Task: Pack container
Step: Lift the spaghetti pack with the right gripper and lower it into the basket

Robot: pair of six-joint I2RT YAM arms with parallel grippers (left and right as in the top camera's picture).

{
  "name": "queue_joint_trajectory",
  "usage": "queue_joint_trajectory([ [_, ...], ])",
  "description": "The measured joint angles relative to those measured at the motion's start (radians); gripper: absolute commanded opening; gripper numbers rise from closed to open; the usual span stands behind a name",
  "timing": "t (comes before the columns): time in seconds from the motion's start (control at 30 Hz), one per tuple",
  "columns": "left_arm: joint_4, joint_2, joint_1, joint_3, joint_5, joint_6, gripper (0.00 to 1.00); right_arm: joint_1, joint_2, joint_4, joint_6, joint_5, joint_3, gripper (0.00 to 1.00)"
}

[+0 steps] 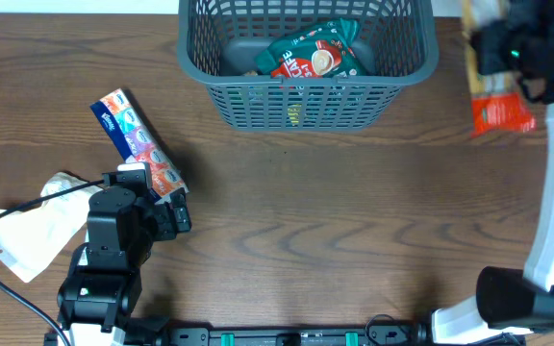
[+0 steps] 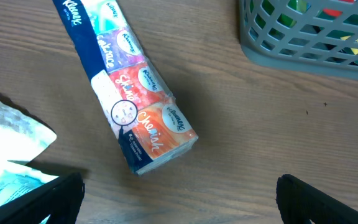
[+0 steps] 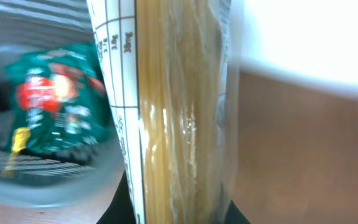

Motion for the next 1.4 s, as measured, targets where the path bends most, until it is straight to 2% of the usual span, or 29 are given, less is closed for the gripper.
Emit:
queue_joint_trajectory([
  [0.17, 0.000, 0.000, 0.000, 0.000, 0.000, 0.000, 0.99, 0.180, -0.005, 0.125, -0.250, 0.026, 0.026, 0.01],
  [0.43, 0.000, 0.000, 0.000, 0.000, 0.000, 0.000, 0.98, 0.332, 0.033, 0.281, -0.458, 0.017, 0.026, 0.01],
  [0.6, 0.000, 0.000, 0.000, 0.000, 0.000, 0.000, 0.99, 0.384, 0.120, 0.322, -0.502, -0.003, 0.030, 0.01],
  [0.93, 0.000, 0.000, 0.000, 0.000, 0.000, 0.000, 0.98, 0.424, 0.360, 0.233, -0.536, -0.042, 0.029, 0.01],
  [1.27, 0.000, 0.000, 0.000, 0.000, 0.000, 0.000, 0.99, 0.424, 0.465, 0.154, -0.544, -0.064, 0.029, 0.01],
  [1.37, 0.000, 0.000, 0.000, 0.000, 0.000, 0.000, 0.99, 0.424, 0.475, 0.141, -0.545, -0.065, 0.029, 0.09],
  [1.4, 0.000, 0.000, 0.000, 0.000, 0.000, 0.000, 0.98, 0.424, 0.476, 0.141, -0.546, -0.065, 0.029, 0.15],
])
